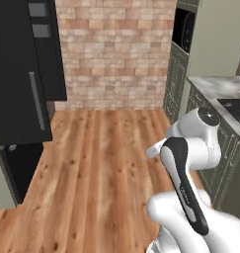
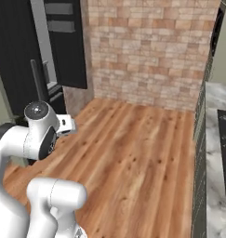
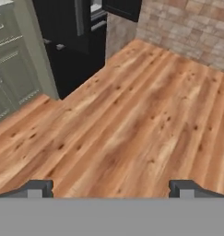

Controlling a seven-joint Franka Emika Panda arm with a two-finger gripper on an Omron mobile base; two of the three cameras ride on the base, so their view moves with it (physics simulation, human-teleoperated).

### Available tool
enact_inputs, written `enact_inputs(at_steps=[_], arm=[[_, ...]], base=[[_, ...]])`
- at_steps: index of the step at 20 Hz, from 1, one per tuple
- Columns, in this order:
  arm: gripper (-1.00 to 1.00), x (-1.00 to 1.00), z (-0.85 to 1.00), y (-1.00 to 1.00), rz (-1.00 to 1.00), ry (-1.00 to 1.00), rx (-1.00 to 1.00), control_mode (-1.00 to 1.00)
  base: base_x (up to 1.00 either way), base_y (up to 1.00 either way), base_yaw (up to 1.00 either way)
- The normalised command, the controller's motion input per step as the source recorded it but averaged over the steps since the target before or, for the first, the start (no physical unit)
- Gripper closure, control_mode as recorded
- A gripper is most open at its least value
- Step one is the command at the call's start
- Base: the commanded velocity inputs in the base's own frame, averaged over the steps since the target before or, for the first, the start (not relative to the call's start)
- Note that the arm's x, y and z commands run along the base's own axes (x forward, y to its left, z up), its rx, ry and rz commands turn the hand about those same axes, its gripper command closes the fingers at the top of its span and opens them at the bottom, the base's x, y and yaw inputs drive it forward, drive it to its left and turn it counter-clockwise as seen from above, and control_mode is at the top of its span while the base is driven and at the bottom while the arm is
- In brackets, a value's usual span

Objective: Take the cheese, fish, and lime from the fridge and place them on the plate on the dining counter to create an appetizer plate.

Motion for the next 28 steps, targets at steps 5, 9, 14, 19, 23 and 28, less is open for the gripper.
enact_inputs(at_steps=[5,9,14,19,23,28], arm=[[-1.0,0.0,0.0,0.0,0.0,0.0,0.0,1.0],[-1.0,0.0,0.0,0.0,0.0,0.0,0.0,1.0],[-1.0,0.0,0.0,0.0,0.0,0.0,0.0,1.0],[-1.0,0.0,0.0,0.0,0.0,0.0,0.0,1.0],[-1.0,0.0,0.0,0.0,0.0,0.0,0.0,1.0],[-1.0,0.0,0.0,0.0,0.0,0.0,0.0,1.0]], base=[[1.0,-0.36,0.05],[1.0,-0.35,0.26],[1.0,-0.32,0.36],[1.0,-0.31,0.46],[1.0,-0.26,0.55],[1.0,-0.22,0.6]])
